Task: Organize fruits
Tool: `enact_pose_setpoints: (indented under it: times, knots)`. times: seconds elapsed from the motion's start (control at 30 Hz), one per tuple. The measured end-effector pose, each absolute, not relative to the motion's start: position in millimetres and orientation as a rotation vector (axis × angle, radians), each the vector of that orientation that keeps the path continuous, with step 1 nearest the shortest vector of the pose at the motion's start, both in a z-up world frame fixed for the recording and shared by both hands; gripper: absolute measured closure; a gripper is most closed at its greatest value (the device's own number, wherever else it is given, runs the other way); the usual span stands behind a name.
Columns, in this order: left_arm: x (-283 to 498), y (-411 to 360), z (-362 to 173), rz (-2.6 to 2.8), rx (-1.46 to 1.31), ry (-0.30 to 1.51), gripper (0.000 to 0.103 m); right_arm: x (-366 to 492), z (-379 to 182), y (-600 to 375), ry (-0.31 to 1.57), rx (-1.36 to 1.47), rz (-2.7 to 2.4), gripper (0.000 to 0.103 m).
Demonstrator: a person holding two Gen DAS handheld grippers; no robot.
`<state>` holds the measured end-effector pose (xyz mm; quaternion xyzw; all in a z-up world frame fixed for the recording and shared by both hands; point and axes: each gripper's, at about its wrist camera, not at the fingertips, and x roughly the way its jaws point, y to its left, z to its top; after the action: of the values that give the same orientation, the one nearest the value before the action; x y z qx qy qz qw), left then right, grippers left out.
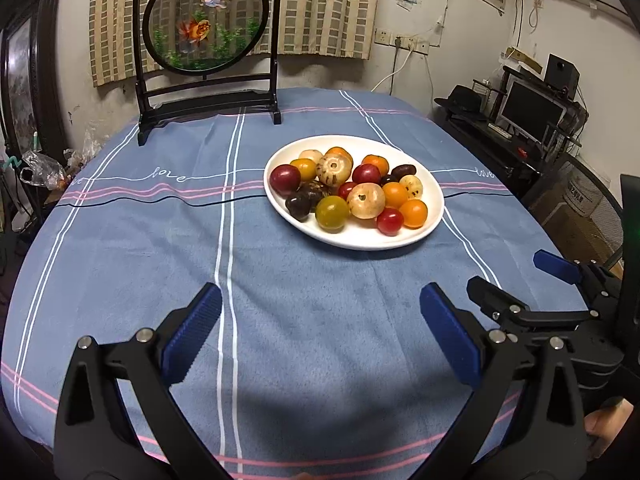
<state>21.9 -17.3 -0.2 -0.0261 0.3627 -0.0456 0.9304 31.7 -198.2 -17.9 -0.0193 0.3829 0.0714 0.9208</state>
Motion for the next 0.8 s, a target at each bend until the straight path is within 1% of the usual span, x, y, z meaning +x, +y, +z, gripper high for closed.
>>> enact_pose_setpoints:
  times: [0.8]
  knots:
    - [21.8,-15.7,-0.1,-0.085,-0.049,0.736,0.002,30.5,-17.2,-197.3,0.801,-0.042,0.143,0.001]
